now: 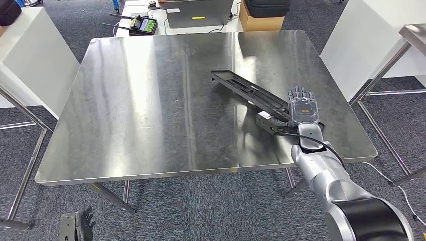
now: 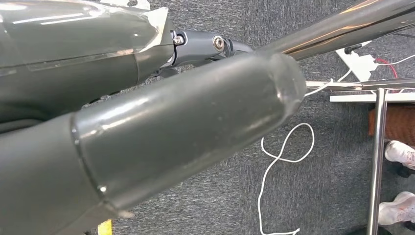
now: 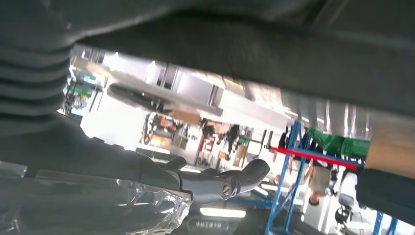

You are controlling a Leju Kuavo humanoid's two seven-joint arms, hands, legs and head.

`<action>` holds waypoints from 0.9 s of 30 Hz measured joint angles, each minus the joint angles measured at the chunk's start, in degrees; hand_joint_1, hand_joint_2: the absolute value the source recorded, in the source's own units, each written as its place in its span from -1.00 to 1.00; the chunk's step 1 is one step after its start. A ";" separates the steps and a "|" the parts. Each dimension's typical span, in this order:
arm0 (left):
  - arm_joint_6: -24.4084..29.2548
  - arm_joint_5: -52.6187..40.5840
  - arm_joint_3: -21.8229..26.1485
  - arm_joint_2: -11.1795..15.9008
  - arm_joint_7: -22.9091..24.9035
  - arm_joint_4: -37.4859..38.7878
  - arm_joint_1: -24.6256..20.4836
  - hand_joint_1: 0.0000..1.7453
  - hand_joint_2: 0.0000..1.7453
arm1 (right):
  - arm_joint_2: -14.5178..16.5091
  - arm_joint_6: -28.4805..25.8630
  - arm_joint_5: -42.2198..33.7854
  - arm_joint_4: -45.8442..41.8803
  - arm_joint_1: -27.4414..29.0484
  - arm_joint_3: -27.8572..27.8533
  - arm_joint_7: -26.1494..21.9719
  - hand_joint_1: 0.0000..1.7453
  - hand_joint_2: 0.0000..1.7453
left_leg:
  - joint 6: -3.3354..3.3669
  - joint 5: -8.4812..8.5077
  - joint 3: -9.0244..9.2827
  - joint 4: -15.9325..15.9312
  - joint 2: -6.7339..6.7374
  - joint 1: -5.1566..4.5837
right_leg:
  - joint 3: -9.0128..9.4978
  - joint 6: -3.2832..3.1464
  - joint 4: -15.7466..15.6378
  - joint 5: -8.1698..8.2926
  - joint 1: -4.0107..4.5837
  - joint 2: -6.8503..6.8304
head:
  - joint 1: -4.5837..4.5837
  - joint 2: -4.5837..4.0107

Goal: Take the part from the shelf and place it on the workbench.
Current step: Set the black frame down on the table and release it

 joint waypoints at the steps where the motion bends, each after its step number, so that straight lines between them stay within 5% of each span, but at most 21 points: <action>1: -0.10 -0.03 -0.01 0.03 0.04 0.06 -0.07 -1.00 -1.00 | 0.05 0.81 -0.51 0.00 0.02 -0.42 -0.39 -1.00 -1.00 | 0.00 0.00 0.00 0.00 0.00 0.01 | 0.00 0.00 0.00 0.00 0.00 0.00 | 0.00 0.00; 12: -0.44 -0.66 -0.29 0.52 1.09 0.46 -0.41 -1.00 -1.00 | 0.75 15.36 -8.01 0.42 0.52 -6.61 -6.41 -1.00 -1.00 | 0.00 0.00 0.00 0.00 -0.01 0.01 | 0.01 0.00 0.00 0.00 0.04 0.00 | 0.00 0.00; 23: -0.38 -0.56 -0.27 0.70 1.14 0.48 -0.32 -1.00 -1.00 | 1.07 16.20 -9.34 0.65 0.52 -7.86 -8.34 -1.00 -1.00 | 0.00 0.00 0.00 0.00 -0.01 0.01 | 0.02 0.00 0.00 0.00 0.04 0.00 | 0.02 0.00; 27: -0.37 0.13 -0.23 0.70 0.87 0.48 0.07 -1.00 -1.00 | 1.40 11.63 -11.56 0.04 0.57 -8.19 -11.49 -1.00 -1.00 | 0.00 0.00 0.00 0.00 -0.01 0.01 | 0.02 0.00 0.00 0.00 0.05 0.00 | 0.01 0.00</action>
